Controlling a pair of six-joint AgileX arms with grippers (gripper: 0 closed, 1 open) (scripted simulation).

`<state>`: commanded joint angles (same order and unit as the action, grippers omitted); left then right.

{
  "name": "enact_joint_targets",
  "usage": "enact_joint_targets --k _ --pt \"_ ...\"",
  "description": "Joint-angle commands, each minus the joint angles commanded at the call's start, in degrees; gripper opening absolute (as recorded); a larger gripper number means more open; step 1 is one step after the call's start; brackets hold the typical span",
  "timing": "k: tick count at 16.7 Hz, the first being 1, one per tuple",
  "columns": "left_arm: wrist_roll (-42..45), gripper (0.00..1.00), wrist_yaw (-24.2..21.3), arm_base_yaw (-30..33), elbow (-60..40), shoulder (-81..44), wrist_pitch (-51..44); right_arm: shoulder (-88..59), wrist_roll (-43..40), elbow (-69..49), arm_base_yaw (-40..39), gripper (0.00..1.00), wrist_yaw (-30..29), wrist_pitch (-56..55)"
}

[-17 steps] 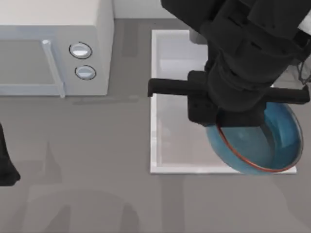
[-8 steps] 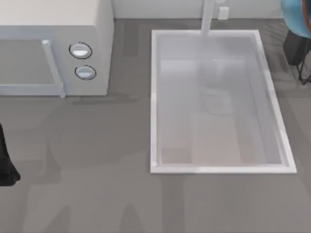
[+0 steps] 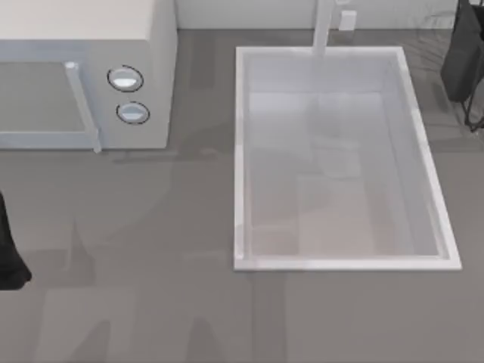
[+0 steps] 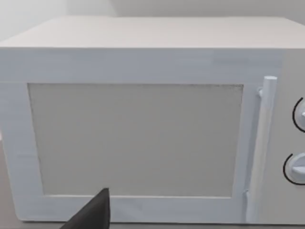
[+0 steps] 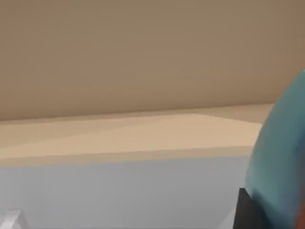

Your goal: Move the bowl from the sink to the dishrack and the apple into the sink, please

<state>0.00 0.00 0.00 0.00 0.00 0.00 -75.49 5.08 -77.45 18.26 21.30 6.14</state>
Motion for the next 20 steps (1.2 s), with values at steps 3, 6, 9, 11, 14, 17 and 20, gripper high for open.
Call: enact_joint_targets --k 3,6,9,11,14,17,20 --pt "0.00 1.00 0.00 0.00 0.00 0.00 0.00 0.48 -3.75 1.51 5.22 0.00 1.32 -5.18" --pt "0.00 1.00 0.00 0.00 0.00 0.00 0.00 0.49 -4.12 1.62 5.72 0.00 1.43 -5.69" --pt "0.00 1.00 0.00 0.00 0.00 0.00 0.00 0.11 -4.04 1.53 5.52 0.00 1.22 -5.68" --pt "0.00 1.00 0.00 0.00 0.00 0.00 0.00 -1.49 -4.07 2.26 5.20 0.00 1.04 -7.67" --pt "0.00 1.00 0.00 0.00 0.00 0.00 0.00 -6.66 -4.13 4.90 4.33 0.00 0.17 -15.21" --pt "0.00 1.00 0.00 0.00 0.00 0.00 0.00 -13.48 -4.15 9.14 3.11 0.00 -1.34 -27.19" --pt "0.00 1.00 0.00 0.00 0.00 0.00 0.00 -20.05 -4.13 14.21 1.59 0.00 -3.09 -40.01"
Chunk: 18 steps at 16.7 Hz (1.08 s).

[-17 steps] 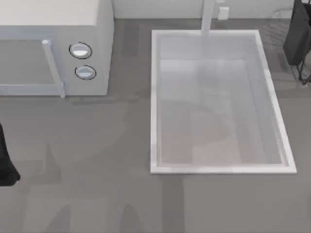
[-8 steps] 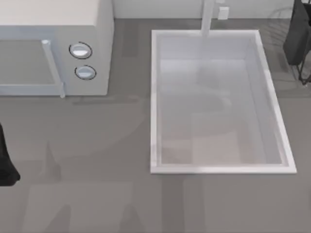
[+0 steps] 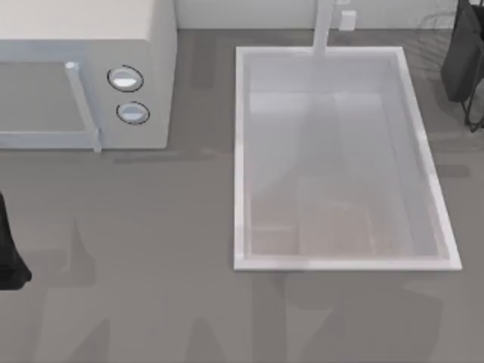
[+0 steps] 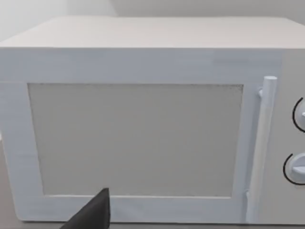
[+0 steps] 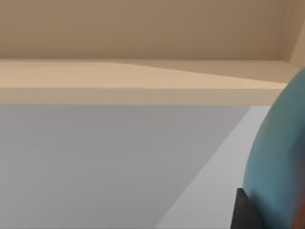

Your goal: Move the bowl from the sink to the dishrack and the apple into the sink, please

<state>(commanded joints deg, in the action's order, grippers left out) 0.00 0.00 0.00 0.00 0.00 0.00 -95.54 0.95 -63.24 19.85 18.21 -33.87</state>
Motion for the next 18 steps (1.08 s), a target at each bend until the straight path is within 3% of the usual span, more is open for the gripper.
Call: enact_joint_targets --k 4,10,18 --pt "0.00 1.00 0.00 0.00 0.00 0.00 0.00 -6.08 -0.01 5.76 -1.82 0.00 -1.88 -11.20" --pt "0.00 1.00 0.00 0.00 0.00 0.00 0.00 -7.42 -0.02 7.17 -2.27 0.00 -2.32 -13.29" --pt "0.00 1.00 0.00 0.00 0.00 0.00 0.00 -7.42 -0.02 7.17 -2.27 0.60 -2.32 -13.29"
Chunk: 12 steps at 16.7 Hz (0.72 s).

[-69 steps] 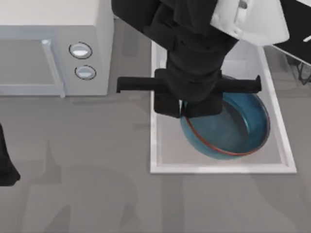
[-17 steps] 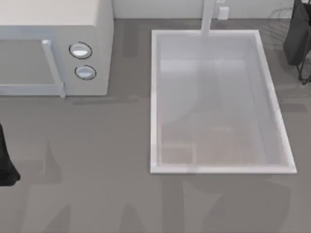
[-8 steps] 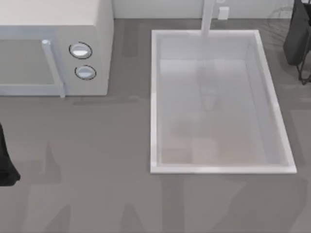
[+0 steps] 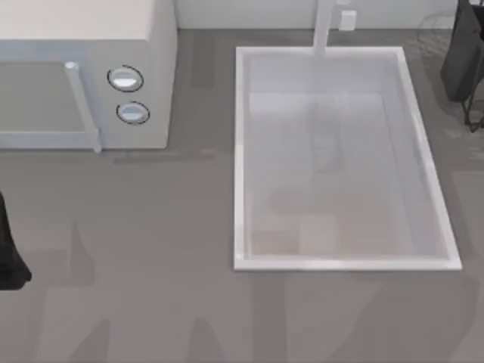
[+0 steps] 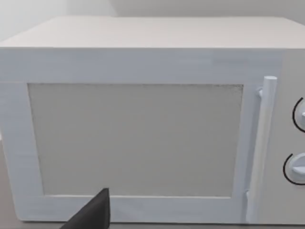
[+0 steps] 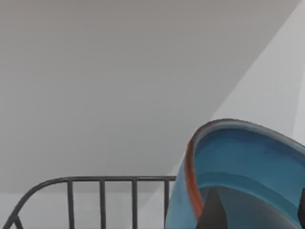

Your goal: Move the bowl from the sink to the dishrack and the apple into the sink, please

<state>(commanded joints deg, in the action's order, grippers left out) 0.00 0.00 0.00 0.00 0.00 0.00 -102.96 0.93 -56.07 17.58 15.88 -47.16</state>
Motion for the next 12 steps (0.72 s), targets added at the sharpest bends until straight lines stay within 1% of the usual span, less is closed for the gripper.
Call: enact_joint_targets --k 5,6,12 --pt "0.00 1.00 0.00 0.00 0.00 0.00 0.00 0.00 0.00 0.00 0.00 0.98 0.00 0.00" --pt "0.00 1.00 0.00 0.00 0.00 0.00 0.00 0.00 0.00 0.00 0.00 1.00 0.00 0.00" --pt "0.00 1.00 0.00 0.00 0.00 0.00 0.00 0.00 0.00 0.00 0.00 1.00 0.00 0.00"
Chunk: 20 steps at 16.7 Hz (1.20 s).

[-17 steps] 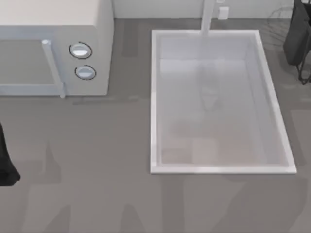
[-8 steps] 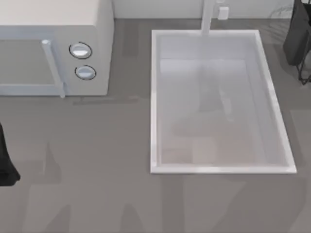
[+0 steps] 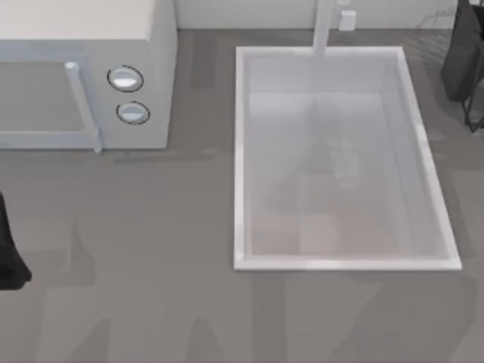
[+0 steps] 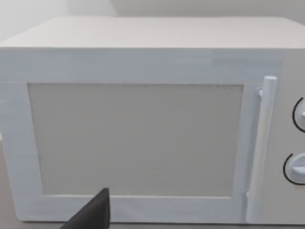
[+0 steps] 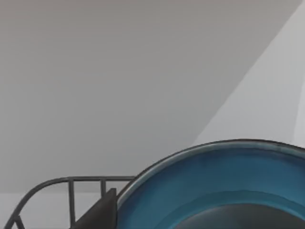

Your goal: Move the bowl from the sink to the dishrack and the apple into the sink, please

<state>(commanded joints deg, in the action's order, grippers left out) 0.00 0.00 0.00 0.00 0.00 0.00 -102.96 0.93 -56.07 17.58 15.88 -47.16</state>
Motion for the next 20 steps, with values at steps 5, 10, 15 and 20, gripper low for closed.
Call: enact_joint_targets --k 5,10,15,20 --pt "0.00 1.00 0.00 0.00 0.00 0.00 0.00 1.78 -0.01 0.88 -0.33 1.00 -0.13 0.75" --pt "0.00 1.00 0.00 0.00 0.00 0.00 0.00 16.40 -0.12 8.29 -3.00 1.00 -1.97 6.96" --pt "0.00 1.00 0.00 0.00 0.00 0.00 0.00 40.77 -0.30 21.00 -6.78 1.00 -5.77 17.66" --pt "0.00 1.00 0.00 0.00 0.00 0.00 0.00 67.80 -0.50 35.67 -11.11 1.00 -10.16 30.00"
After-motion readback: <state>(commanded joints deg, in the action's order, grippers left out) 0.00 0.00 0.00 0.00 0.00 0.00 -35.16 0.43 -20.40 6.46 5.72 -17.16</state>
